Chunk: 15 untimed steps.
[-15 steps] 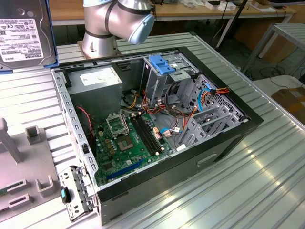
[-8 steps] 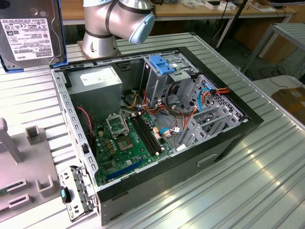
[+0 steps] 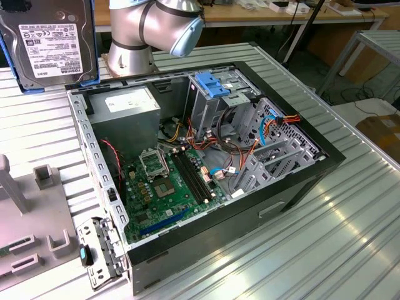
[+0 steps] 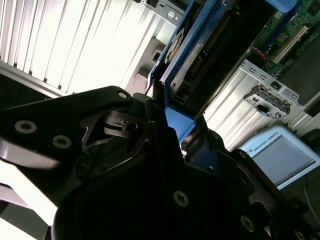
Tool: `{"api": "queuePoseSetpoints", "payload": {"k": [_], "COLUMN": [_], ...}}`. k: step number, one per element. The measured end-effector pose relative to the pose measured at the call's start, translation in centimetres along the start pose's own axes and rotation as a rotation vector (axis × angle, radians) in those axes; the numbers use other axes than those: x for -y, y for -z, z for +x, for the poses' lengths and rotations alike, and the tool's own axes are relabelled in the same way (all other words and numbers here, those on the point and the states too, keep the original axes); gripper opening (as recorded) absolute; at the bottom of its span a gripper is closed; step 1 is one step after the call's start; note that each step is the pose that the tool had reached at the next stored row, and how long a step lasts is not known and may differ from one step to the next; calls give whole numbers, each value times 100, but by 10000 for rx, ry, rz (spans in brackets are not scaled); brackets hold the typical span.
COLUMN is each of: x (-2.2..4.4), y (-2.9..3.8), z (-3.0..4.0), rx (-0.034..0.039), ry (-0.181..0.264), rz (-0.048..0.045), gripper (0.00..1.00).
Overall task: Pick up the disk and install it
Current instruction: 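Pick up the disk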
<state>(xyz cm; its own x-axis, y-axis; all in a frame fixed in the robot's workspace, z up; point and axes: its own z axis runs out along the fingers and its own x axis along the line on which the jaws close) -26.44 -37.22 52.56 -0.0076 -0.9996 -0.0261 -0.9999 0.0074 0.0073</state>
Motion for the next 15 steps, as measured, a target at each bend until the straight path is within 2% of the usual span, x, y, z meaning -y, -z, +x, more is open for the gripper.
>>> {"api": "queuePoseSetpoints", "payload": {"k": [7, 9, 11, 13, 15], "x": [106, 179, 204, 270, 306], "y": [-1, -1, -2, -2, -2], "z": [-1, -1, -1, -2, -2], "rx": [0, 0, 0, 1, 0], "ry": [1, 1, 0, 0, 0], "rz": [1, 0, 0, 1, 0], "gripper": [37, 37, 37, 37, 37]}}
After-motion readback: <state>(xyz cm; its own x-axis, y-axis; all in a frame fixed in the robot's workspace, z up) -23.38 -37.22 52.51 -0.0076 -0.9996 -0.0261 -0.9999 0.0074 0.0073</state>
